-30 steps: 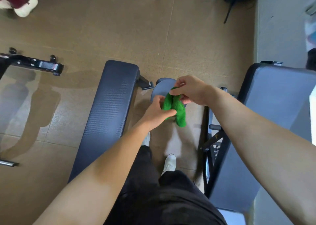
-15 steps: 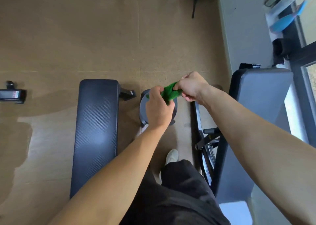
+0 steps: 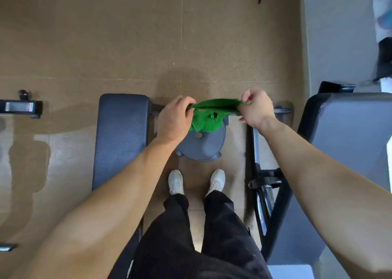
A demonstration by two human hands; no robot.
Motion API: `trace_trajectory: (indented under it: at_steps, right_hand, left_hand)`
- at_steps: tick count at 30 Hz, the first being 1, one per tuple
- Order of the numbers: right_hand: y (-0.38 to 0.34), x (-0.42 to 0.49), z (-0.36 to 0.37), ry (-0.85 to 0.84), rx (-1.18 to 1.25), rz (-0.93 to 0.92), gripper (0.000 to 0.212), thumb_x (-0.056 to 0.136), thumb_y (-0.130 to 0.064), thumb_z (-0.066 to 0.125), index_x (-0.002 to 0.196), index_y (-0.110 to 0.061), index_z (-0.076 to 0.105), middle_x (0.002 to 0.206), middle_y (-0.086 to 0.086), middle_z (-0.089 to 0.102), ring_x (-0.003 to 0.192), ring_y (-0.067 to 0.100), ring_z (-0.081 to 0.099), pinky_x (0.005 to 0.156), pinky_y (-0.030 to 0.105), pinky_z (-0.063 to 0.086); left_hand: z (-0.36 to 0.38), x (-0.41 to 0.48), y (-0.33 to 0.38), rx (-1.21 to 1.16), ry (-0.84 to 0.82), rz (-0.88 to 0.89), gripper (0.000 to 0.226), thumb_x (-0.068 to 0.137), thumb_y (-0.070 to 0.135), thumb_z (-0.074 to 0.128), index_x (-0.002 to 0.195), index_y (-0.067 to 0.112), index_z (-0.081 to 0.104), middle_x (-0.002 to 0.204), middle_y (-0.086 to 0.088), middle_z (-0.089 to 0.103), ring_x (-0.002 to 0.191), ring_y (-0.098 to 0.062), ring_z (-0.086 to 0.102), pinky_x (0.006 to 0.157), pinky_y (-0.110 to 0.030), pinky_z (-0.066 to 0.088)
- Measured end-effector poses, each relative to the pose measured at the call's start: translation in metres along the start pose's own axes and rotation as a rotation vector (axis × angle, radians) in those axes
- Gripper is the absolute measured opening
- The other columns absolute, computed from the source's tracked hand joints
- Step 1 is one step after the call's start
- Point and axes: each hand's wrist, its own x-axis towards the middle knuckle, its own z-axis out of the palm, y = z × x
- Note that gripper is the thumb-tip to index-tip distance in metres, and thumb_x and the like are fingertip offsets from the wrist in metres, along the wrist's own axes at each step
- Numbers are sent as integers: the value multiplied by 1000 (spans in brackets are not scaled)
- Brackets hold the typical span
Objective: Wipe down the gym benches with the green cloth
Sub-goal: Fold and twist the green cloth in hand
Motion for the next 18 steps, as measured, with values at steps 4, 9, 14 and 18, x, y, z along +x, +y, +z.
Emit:
trace_trajectory:
  at_steps: [4, 9, 14, 18]
  right_hand:
    - [36, 14, 21, -92, -89, -107, 19, 76, -4, 65, 83, -21, 62, 83, -6, 62, 76, 25, 65, 62, 33, 53]
    - [107, 34, 81, -192, -159, -80, 15, 74, -17, 82, 82, -18, 69, 82, 3, 66, 71, 21, 59, 63, 25, 39]
    - [184, 36, 142, -419, -294, 26, 13, 82, -22, 77, 86, -11, 71, 91, 4, 70, 90, 23, 63, 72, 23, 40]
    - [202, 51, 163, -450, -313, 55, 18, 86, -21, 72, 75, -8, 64, 88, 10, 72, 88, 28, 65, 73, 29, 47]
  left_hand:
    - [22, -2, -15, 73, -47, 44, 12, 91, 16, 63, 102, 20, 65, 99, 3, 64, 86, -23, 63, 62, -38, 51]
    - [83, -48, -57, 123, -298, -92, 16, 90, 16, 65, 106, 20, 66, 104, 1, 65, 93, -26, 64, 70, -39, 53]
    - [145, -96, -97, 192, -621, -302, 21, 95, 23, 61, 116, 25, 64, 119, 4, 66, 105, -23, 63, 79, -36, 51]
    - [168, -93, -114, 158, -624, -433, 21, 95, 25, 61, 115, 28, 65, 118, 3, 68, 105, -24, 64, 81, -34, 50]
